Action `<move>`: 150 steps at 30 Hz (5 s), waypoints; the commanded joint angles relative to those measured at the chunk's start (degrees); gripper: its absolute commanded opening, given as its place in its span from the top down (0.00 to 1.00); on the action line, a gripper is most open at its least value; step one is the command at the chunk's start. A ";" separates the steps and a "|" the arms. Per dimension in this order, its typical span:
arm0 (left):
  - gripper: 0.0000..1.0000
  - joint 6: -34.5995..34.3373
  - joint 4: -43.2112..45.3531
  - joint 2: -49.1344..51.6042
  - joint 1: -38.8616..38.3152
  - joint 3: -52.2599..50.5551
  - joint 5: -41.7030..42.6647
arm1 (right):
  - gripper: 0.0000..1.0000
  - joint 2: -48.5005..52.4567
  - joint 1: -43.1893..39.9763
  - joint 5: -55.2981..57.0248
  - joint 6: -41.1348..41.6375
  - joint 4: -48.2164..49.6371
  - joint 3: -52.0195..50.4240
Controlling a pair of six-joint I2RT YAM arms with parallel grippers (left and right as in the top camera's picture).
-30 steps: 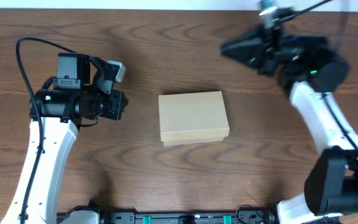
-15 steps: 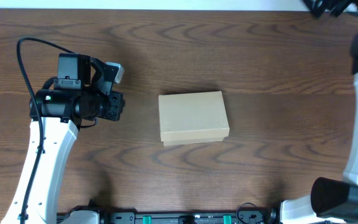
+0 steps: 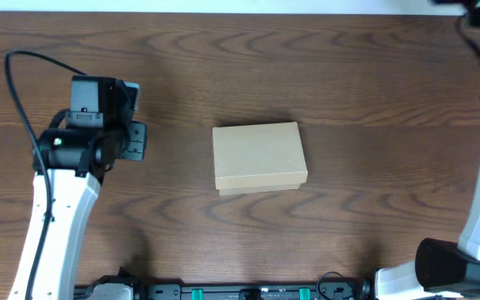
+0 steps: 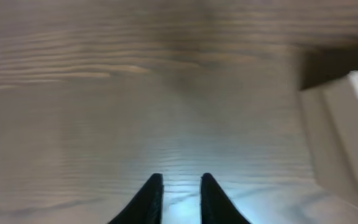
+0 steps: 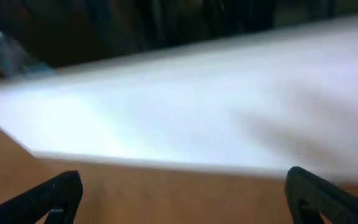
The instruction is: Pack container
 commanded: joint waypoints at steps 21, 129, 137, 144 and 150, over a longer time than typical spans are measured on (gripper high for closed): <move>0.74 -1.95 0.00 -4.76 0.09 0.76 -4.85 | 0.72 2.16 30.42 17.81 -16.37 -31.04 -19.37; 0.04 4.26 28.76 -44.70 2.23 -35.45 -1.42 | 0.01 -55.74 12.55 33.75 -5.81 4.44 -80.06; 0.04 4.85 27.02 -47.43 2.25 -35.52 -3.02 | 0.01 -55.87 12.55 34.34 -5.84 4.96 -80.13; 0.04 4.76 25.07 -47.41 2.25 -35.52 -3.85 | 0.01 -55.76 12.55 34.10 -5.81 4.76 -80.13; 0.04 4.76 20.74 -47.41 2.25 -35.52 -3.82 | 0.01 -55.76 12.55 34.10 -5.84 4.57 -80.13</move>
